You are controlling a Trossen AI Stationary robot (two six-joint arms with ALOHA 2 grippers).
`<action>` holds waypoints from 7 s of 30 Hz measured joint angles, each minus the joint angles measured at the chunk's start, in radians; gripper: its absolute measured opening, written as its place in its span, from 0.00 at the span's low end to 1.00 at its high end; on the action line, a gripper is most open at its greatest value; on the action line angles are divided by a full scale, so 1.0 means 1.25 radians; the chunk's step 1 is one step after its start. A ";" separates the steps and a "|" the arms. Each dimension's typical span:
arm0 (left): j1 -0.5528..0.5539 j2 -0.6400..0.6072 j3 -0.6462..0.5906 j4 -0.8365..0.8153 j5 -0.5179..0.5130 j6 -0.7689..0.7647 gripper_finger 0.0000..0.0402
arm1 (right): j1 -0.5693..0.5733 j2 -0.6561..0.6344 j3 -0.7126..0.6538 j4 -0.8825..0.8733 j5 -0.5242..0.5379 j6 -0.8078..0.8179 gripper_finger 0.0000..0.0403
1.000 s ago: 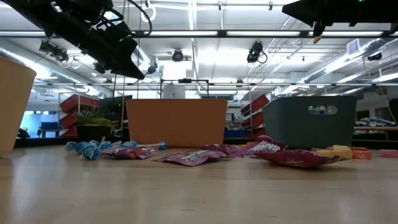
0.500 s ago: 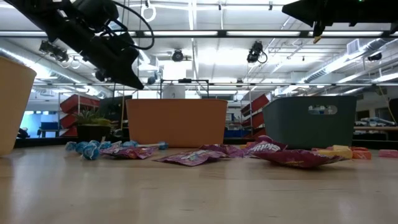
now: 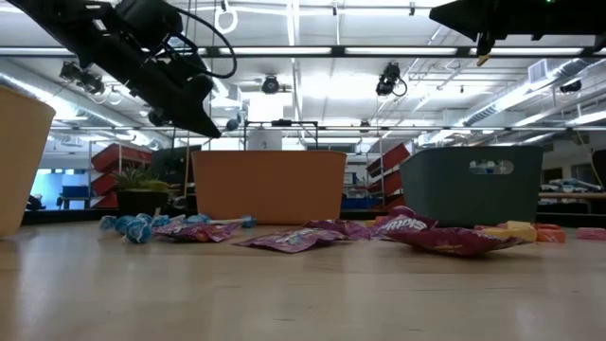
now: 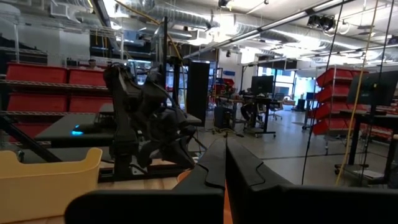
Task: Sort candy
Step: Put the blue candy into the orange bin
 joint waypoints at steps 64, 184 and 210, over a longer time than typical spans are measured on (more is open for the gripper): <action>0.043 0.083 0.000 -0.018 0.065 0.002 0.01 | 0.000 0.000 0.000 -0.017 0.000 0.000 0.00; 0.026 0.082 0.118 -0.018 0.144 0.066 0.14 | 0.000 0.000 0.000 -0.017 0.000 0.000 0.00; -0.224 0.082 0.132 -0.217 0.228 0.058 0.14 | 0.000 0.000 0.000 -0.016 -0.008 0.008 0.00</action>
